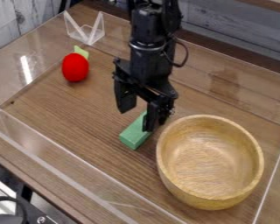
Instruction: Put the green block in the brown bowl
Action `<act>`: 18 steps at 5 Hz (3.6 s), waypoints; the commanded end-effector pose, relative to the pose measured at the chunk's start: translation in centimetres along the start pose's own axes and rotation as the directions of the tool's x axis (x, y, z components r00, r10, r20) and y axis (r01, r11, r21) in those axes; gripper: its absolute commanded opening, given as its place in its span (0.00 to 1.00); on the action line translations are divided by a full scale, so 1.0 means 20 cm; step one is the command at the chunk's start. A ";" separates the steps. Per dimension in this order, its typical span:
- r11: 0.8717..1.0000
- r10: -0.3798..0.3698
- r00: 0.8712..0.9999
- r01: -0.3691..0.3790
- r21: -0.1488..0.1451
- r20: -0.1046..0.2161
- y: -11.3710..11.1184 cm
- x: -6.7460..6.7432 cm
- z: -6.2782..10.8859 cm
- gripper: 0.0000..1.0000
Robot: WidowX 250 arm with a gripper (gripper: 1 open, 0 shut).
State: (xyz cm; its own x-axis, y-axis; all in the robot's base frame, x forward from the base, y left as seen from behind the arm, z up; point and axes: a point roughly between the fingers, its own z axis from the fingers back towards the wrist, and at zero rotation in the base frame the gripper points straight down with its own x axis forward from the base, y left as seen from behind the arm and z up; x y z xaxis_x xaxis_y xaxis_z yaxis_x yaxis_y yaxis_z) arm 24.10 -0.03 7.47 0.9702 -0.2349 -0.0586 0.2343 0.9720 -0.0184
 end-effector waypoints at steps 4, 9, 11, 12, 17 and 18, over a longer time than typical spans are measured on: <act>0.992 0.115 0.988 -0.119 0.031 0.106 0.03 -0.03 -0.02 1.00; 0.977 0.208 0.971 -0.211 0.021 0.118 0.09 0.06 0.00 1.00; 0.961 0.273 0.955 -0.277 0.020 0.114 0.11 0.04 -0.01 1.00; 0.948 0.313 0.943 -0.316 0.017 0.109 0.12 0.02 -0.04 1.00; 0.973 0.230 0.962 -0.230 -0.016 0.148 0.23 0.08 -0.15 1.00; 0.976 0.217 0.965 -0.217 -0.018 0.146 0.22 0.07 -0.23 1.00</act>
State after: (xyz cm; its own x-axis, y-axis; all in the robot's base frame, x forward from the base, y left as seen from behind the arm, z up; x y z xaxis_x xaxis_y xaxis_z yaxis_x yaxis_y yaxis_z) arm 26.22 3.80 2.74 0.9966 -0.0044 0.0820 0.0067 0.9996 -0.0278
